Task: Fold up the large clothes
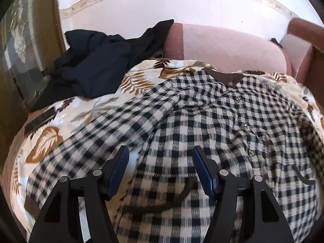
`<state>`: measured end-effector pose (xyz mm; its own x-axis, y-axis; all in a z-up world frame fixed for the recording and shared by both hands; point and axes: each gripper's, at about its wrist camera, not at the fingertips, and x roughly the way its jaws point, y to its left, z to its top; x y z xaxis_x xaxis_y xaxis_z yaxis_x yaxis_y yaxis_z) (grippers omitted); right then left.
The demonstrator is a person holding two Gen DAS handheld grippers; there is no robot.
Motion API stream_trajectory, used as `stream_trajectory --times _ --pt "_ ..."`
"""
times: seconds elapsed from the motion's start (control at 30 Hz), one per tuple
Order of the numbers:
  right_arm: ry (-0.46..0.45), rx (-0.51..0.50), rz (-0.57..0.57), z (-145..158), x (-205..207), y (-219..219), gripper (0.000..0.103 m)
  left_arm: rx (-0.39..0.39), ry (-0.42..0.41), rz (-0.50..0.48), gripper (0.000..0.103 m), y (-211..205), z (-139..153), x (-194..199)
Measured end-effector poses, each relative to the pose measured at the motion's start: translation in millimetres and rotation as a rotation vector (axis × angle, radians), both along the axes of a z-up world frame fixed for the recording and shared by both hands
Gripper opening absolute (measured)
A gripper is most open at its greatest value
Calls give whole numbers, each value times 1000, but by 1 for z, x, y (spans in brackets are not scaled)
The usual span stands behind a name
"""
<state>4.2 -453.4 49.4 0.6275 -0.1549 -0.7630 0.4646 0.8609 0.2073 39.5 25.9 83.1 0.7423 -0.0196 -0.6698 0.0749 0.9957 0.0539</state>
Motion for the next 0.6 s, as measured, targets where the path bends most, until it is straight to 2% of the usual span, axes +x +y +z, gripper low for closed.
stream_trajectory --times 0.1,0.2,0.27,0.33,0.37,0.43,0.5,0.53,0.6 --pt "68 -45 -53 -21 -46 -5 64 -27 -3 13 64 10 6 -16" --pt "160 -71 -97 -51 -90 -6 65 -46 -22 34 65 18 13 -30" --pt "190 -84 -122 -65 -103 -9 66 -60 -30 53 66 23 15 -37" --pt "188 -26 -110 -76 -113 -11 65 -80 -19 69 66 27 15 -41" --pt "178 21 -72 -79 -114 -9 60 -90 -10 76 66 29 14 -43" --pt "141 82 15 -73 -117 -4 12 -108 2 96 66 34 13 -46" --pt "105 124 38 -67 -120 -6 8 -114 0 126 66 42 13 -49" --pt "91 114 22 -61 -122 -9 8 -114 -2 136 66 46 13 -51" --pt "90 18 -96 -49 -127 -24 8 -116 -1 166 66 57 11 -54"
